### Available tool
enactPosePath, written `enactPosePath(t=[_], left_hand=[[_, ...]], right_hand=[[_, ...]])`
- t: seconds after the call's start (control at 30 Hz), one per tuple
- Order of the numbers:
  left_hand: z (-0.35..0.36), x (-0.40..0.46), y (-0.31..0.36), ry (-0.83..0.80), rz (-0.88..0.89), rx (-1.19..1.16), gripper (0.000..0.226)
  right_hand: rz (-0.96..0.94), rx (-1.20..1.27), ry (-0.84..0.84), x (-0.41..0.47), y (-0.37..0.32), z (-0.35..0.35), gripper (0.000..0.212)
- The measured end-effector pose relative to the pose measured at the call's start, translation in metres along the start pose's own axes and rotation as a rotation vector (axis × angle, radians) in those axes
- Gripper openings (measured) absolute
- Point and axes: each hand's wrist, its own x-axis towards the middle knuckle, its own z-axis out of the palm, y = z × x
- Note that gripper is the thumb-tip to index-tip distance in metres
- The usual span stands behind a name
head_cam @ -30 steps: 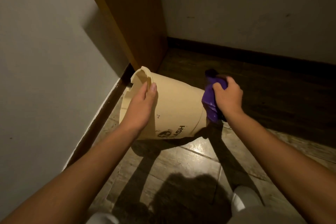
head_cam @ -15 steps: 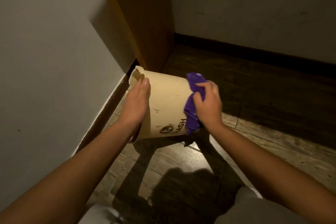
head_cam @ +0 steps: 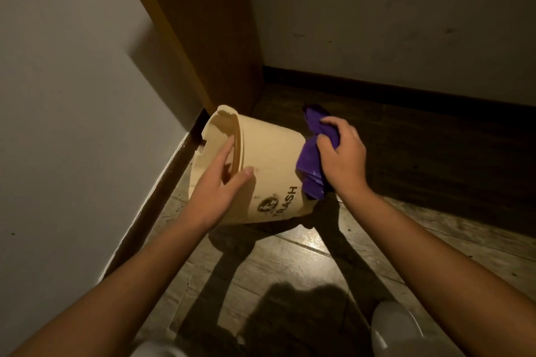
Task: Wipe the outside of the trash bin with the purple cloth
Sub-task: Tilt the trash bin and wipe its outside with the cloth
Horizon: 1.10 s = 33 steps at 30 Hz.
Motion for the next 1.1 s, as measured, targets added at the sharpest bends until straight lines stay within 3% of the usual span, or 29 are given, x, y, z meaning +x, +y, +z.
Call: enactPosePath(t=[0.1,0.23,0.3,0.37,0.57,0.7,0.77,0.97,1.1], left_hand=[[0.002,-0.012,-0.011,-0.115,-0.043,0.085,0.043],[-0.002,-0.012,-0.009,-0.157,-0.097,0.073,0.039],[-0.006,-0.011,-0.012,-0.169,-0.092,0.074,0.039],[-0.01,-0.01,-0.014,-0.151,-0.09,0.07,0.037],[-0.005,0.008,-0.006,-0.071,-0.08,-0.084,0.038],[-0.001,0.011,-0.001,-0.048,-0.071,-0.165,0.037],[-0.002,0.012,-0.003,-0.058,-0.087,-0.136,0.036],[-0.006,0.009,-0.004,-0.088,-0.111,-0.007,0.035],[-0.01,0.003,-0.005,-0.142,-0.121,0.003,0.028]], right_hand=[[0.132,0.107,-0.068,0.019,-0.012,0.003,0.036],[0.558,0.217,-0.26,0.05,-0.016,0.004,0.039],[0.665,0.179,-0.324,0.058,-0.019,0.007,0.033],[0.572,0.152,-0.339,0.061,-0.026,0.021,0.034],[-0.178,0.101,-0.311,-0.009,-0.043,0.077,0.048],[-0.402,-0.002,-0.213,-0.066,-0.013,0.091,0.053],[-0.42,-0.078,-0.182,-0.072,0.008,0.088,0.057],[0.045,-0.088,-0.033,-0.03,0.049,0.062,0.055],[0.471,0.105,-0.023,-0.003,0.069,0.04,0.049]])
